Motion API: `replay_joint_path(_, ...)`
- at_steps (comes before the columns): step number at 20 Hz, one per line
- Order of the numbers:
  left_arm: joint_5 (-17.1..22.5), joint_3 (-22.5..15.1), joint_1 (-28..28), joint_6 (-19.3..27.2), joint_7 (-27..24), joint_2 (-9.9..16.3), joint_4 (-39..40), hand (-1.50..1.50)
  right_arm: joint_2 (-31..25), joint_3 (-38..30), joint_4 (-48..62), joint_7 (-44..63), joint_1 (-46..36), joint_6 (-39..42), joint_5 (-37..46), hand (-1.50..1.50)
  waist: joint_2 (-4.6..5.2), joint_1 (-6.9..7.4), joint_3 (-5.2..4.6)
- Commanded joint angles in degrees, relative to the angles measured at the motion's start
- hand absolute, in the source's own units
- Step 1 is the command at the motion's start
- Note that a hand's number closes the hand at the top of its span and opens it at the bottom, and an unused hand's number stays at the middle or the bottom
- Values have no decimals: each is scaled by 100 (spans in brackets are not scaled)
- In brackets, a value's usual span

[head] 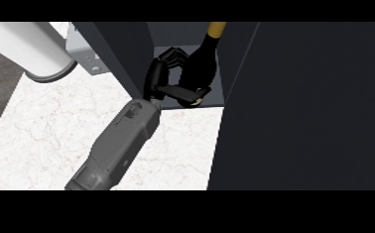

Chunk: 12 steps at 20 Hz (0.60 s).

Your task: Pick up the wine, place it into the cabinet and close the cabinet

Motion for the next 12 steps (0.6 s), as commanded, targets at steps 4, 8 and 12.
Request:
replay_joint_path(4, 7, -140, -930, 370, 224, -3, 1154, 150, -84, -165, -913, 233, 228, 182, -596, -150, 35, -50, 8)
replay_joint_path(8, 160, 79, -1227, 367, 171, -3, 1684, 150, 49, 61, -857, 134, 418, 124, -360, -150, 35, -79, 1)
replay_joint_path(12, 520, 379, -1142, 322, -217, -4, 1999, 150, 21, 75, -886, -181, 646, 266, -490, -150, 70, -259, 3)
